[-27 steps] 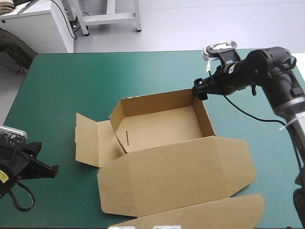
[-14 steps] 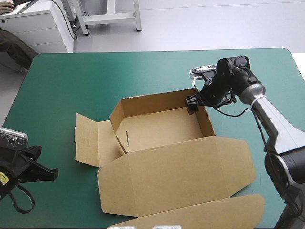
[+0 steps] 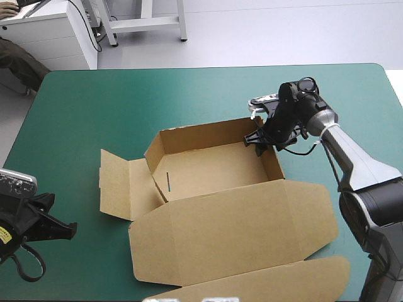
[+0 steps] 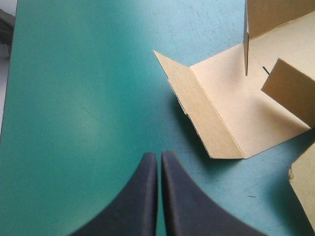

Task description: Fold the box

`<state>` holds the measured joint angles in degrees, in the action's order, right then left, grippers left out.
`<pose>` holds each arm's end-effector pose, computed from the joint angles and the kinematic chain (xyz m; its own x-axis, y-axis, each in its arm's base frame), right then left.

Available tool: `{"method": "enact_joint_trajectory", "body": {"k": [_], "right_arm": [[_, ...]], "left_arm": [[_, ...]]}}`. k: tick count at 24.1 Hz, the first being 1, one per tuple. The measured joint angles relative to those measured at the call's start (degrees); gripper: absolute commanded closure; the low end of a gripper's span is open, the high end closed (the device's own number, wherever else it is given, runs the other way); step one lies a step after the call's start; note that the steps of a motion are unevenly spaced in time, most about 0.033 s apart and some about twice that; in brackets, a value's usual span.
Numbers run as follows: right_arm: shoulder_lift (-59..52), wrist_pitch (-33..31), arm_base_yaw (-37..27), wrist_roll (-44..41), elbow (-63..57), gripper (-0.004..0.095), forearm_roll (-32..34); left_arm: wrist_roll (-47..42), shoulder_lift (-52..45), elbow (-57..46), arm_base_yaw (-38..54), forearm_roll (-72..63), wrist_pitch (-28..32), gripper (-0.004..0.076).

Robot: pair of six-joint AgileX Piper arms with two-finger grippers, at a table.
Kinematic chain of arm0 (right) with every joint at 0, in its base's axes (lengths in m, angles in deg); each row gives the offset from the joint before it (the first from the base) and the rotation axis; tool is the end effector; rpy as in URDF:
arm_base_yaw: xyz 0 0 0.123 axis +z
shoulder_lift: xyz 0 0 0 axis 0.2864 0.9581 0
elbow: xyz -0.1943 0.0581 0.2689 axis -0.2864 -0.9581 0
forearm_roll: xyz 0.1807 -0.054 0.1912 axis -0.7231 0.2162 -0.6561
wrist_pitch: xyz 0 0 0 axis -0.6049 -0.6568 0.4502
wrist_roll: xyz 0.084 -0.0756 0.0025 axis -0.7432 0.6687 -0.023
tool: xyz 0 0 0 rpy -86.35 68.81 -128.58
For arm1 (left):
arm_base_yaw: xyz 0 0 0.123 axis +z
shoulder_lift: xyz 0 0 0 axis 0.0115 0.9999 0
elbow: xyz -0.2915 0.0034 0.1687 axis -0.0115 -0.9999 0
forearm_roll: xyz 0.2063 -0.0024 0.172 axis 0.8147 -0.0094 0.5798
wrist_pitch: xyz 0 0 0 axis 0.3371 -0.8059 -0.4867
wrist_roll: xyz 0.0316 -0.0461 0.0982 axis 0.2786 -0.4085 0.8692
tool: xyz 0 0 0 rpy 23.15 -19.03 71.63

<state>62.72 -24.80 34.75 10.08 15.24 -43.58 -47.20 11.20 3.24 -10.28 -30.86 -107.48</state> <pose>0.4139 0.1490 0.3073 -0.9128 -0.3376 -0.2297 -0.3676 0.9243 0.1026 0.0653 -0.0020 0.4188 -0.5757 0.2290 -0.7849 0.1854 0.9715 0.1475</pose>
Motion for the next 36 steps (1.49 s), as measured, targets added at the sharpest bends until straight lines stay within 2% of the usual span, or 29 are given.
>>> {"method": "enact_joint_trajectory", "body": {"k": [3, 7, 9, 10, 11, 12, 18, 21, 26, 36], "right_arm": [[0.19, -0.01, 0.00, 0.00, 0.00, 0.0590, 0.29], [0.47, 0.01, 0.00, 0.00, 0.00, 0.0656, 0.35], [0.86, 0.01, 0.00, 0.00, 0.00, 0.0746, 0.35], [0.99, 0.01, 0.00, 0.00, 0.00, 0.0853, 0.35], [1.12, 0.01, 0.00, 0.00, 0.00, 0.0911, 0.30], [1.13, 0.01, 0.00, 0.00, 0.00, 0.0928, 0.22], [0.70, 0.00, 0.00, 1.34, 2.33, 0.0928, 1.41], [-2.84, 0.07, -0.62, 4.14, 5.23, 0.0928, 0.62], [-12.39, -0.39, -8.92, 11.06, 6.17, 0.0928, -7.30], [-24.96, -0.64, -28.17, 21.17, 6.23, 0.0929, -18.78]], "left_arm": [[0.00, 0.00, 0.00, 0.00, 0.00, 0.00, 0.0715], [0.00, 0.00, 0.00, 0.00, 0.00, 0.00, 0.0715], [0.00, 0.00, 0.00, 0.00, 0.00, 0.00, 0.0715], [0.00, 0.00, 0.00, 0.00, 0.00, 0.00, 0.0715], [0.00, 0.00, 0.00, 0.00, 0.00, 0.00, 0.0715], [0.00, 0.00, 0.00, 0.00, 0.00, 0.00, 0.0715], [-0.22, 0.00, 0.00, 0.00, 0.00, 0.00, 0.0715], [-0.82, 0.00, 0.00, 0.00, 0.27, 0.06, 0.0715], [-6.21, 0.00, 0.00, 0.00, 6.04, 0.90, 0.0715], [-7.97, 0.00, 0.00, 0.00, 9.37, 0.85, 0.0715]]}}
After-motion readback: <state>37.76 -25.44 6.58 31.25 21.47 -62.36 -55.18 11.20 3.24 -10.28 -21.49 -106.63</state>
